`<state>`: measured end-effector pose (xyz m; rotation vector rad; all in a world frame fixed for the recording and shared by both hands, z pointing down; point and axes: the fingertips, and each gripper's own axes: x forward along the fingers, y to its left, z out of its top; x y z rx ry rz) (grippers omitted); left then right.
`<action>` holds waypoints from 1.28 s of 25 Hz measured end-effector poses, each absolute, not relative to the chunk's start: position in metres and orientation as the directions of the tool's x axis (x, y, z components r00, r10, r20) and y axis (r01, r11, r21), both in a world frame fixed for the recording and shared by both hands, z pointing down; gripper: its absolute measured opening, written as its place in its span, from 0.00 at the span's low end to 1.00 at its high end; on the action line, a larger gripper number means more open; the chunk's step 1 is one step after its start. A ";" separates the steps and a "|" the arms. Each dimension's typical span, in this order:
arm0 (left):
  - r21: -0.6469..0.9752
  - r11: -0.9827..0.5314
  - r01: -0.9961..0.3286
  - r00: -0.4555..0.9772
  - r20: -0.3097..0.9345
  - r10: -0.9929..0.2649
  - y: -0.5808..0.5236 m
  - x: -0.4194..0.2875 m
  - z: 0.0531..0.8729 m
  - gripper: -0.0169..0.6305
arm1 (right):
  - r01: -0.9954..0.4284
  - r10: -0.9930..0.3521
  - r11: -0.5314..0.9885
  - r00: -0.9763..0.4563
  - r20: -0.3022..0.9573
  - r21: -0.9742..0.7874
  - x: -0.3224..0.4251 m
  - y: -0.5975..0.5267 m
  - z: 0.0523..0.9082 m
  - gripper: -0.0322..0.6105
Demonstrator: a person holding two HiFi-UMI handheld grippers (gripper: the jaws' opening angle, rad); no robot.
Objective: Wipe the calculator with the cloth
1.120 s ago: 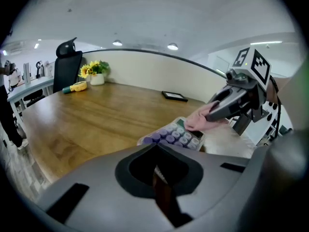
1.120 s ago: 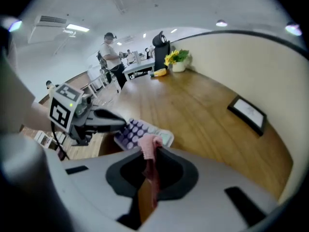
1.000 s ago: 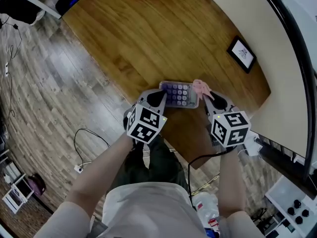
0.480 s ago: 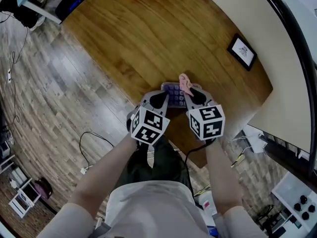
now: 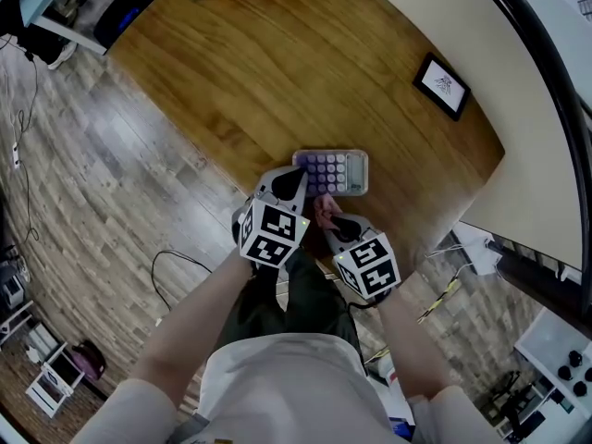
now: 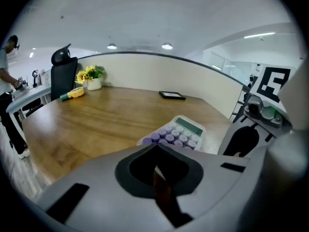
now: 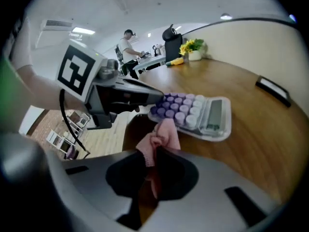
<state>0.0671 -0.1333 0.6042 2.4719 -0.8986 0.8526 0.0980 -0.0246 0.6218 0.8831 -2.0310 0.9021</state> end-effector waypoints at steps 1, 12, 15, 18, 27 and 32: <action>0.137 -0.727 -0.673 0.617 0.647 -0.449 -0.133 0.067 0.604 0.03 | -0.804 -0.282 0.500 -0.502 0.818 -0.321 0.100 -0.018 0.620 0.11; 0.222 -0.734 -0.642 0.706 0.545 -0.452 -0.132 0.066 0.603 0.03 | -0.910 -0.606 0.351 -0.401 0.687 -0.222 0.168 -0.119 0.533 0.11; 0.226 -0.733 -0.642 0.707 0.544 -0.451 -0.132 0.065 0.602 0.03 | -0.934 -0.653 0.319 -0.341 0.676 -0.162 0.163 -0.144 0.548 0.11; 0.231 -0.731 -0.642 0.708 0.543 -0.451 -0.131 0.065 0.602 0.03 | -0.949 -0.656 0.300 -0.276 0.702 -0.093 0.147 -0.156 0.573 0.12; 0.250 -0.718 -0.650 0.709 0.541 -0.453 -0.132 0.062 0.601 0.03 | -0.882 -0.526 0.419 -0.430 0.734 -0.216 0.076 -0.110 0.594 0.11; 0.251 -0.721 -0.646 0.710 0.543 -0.448 -0.132 0.064 0.601 0.03 | -0.821 -0.335 0.448 -0.521 0.785 -0.353 0.083 -0.064 0.605 0.11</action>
